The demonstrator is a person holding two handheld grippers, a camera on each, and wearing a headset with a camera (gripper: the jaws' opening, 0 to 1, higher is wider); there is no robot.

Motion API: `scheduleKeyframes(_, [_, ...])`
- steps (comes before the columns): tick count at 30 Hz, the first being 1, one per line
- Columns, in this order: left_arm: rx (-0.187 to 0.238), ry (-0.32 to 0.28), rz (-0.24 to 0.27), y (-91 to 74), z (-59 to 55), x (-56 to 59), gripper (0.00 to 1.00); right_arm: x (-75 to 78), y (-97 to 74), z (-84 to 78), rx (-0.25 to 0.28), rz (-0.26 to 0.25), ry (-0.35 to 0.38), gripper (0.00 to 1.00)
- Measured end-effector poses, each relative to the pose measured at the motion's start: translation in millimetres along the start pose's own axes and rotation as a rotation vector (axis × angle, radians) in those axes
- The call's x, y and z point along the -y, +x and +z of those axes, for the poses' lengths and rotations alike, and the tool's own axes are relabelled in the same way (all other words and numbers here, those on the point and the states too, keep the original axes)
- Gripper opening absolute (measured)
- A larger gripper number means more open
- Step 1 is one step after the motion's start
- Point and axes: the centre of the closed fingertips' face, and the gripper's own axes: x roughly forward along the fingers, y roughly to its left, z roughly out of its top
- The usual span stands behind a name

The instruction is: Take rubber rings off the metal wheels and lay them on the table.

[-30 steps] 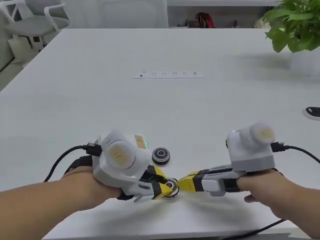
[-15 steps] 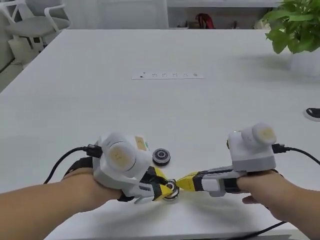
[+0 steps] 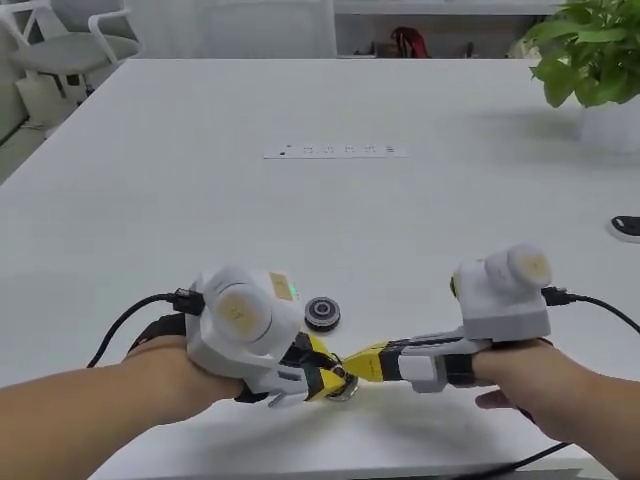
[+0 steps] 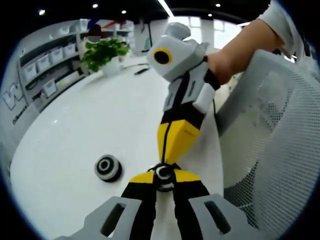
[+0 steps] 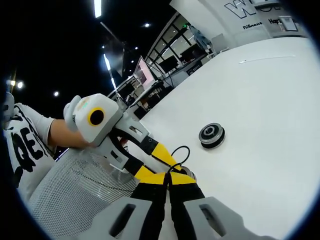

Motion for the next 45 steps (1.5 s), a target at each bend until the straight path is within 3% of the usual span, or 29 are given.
scheduleKeyframes(4, [-0.001,-0.001,0.001,0.1,0.0,0.2,0.12,6.0,-4.1,1.0,0.017,-0.013,0.022,0.00])
scheduleKeyframes(12, [0.005,0.019,0.003,0.2,0.1,0.1,0.13,11.3,-3.9,-2.7,-0.007,-0.045,0.011,0.00])
scheduleKeyframes(21, [0.008,0.028,-0.004,-1.4,1.2,-0.5,0.15,13.1,-4.6,-2.1,-0.006,-0.047,0.017,0.00])
scheduleKeyframes(25, [0.009,0.030,-0.027,-4.2,1.6,3.3,0.21,12.4,-4.7,-1.8,-0.006,-0.044,0.020,0.00])
scheduleKeyframes(37, [0.060,0.002,-0.029,-20.6,8.9,-0.5,0.26,11.9,-4.3,2.1,-0.003,-0.036,0.024,0.00])
scheduleKeyframes(45, [0.098,-0.020,-0.033,-29.0,14.8,1.6,0.35,7.6,-3.6,3.7,-0.007,-0.022,0.024,0.00])
